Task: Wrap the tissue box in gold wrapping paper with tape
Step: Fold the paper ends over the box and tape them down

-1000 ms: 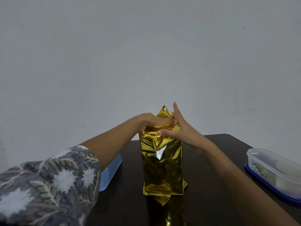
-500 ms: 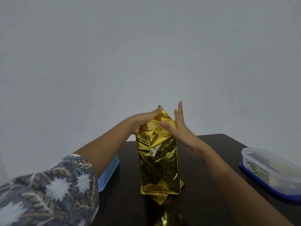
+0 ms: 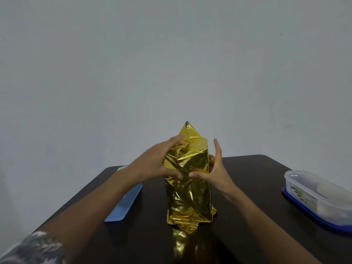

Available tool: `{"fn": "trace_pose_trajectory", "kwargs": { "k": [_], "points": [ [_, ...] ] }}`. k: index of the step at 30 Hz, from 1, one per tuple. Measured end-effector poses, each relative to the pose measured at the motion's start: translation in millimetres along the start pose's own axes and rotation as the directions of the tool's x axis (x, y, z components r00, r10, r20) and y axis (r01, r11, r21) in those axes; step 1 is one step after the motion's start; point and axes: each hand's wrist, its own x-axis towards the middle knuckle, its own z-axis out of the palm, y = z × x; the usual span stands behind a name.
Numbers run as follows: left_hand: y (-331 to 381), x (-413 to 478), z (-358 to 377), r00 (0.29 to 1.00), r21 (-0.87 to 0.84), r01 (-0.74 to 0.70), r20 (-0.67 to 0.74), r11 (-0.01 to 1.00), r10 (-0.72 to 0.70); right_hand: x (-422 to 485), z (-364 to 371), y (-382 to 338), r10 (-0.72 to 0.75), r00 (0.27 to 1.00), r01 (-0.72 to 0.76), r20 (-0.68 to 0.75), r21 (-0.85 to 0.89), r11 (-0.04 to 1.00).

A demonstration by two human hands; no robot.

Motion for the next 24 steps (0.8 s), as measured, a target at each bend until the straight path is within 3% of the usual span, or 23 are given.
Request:
{"fn": "trace_pose_trajectory", "kwargs": {
  "k": [3, 8, 12, 16, 17, 19, 21, 22, 24],
  "points": [
    [12, 15, -10, 0.967, -0.064, -0.101, -0.243, 0.993, 0.082, -2, 1, 2, -0.013, 1.0, 0.013, -0.021, -0.01, 1.0],
    [25, 37, -34, 0.994, -0.317, -0.02, -0.111, 0.948, -0.017, -1, -1, 4, -0.039, 0.998, 0.036, -0.054, -0.051, 0.998],
    [30, 52, -61, 0.986, -0.369, 0.03, -0.141, 0.929, -0.088, -2, 0, 4, -0.025, 0.999, 0.023, -0.033, -0.055, 0.998],
    [42, 56, -86, 0.972, -0.419, -0.011, -0.217, 0.908, -0.088, -1, -1, 5, -0.009, 0.999, 0.007, -0.038, -0.046, 0.999],
    [44, 56, -91, 0.983, -0.384, 0.0, -0.17, 0.923, -0.071, -1, -1, 6, -0.011, 0.999, 0.009, -0.036, -0.051, 0.999],
    [47, 55, -95, 0.997, -0.148, 0.07, 0.046, 0.986, -0.064, 0, -2, 5, -0.014, 0.999, 0.012, -0.035, -0.058, 0.998],
    [48, 55, -88, 0.963, 0.077, 0.115, 0.238, 0.99, -0.131, 0, -2, 5, -0.013, 0.999, 0.011, -0.039, -0.057, 0.998],
    [46, 55, -83, 0.954, 0.122, 0.106, 0.267, 0.987, -0.136, 0, -1, 4, -0.012, 0.999, 0.01, -0.038, -0.058, 0.998],
    [48, 57, -79, 0.979, 0.111, 0.047, 0.193, 0.993, -0.068, -1, -1, 4, -0.013, 1.0, 0.012, -0.028, -0.056, 0.998]
  ]
}}
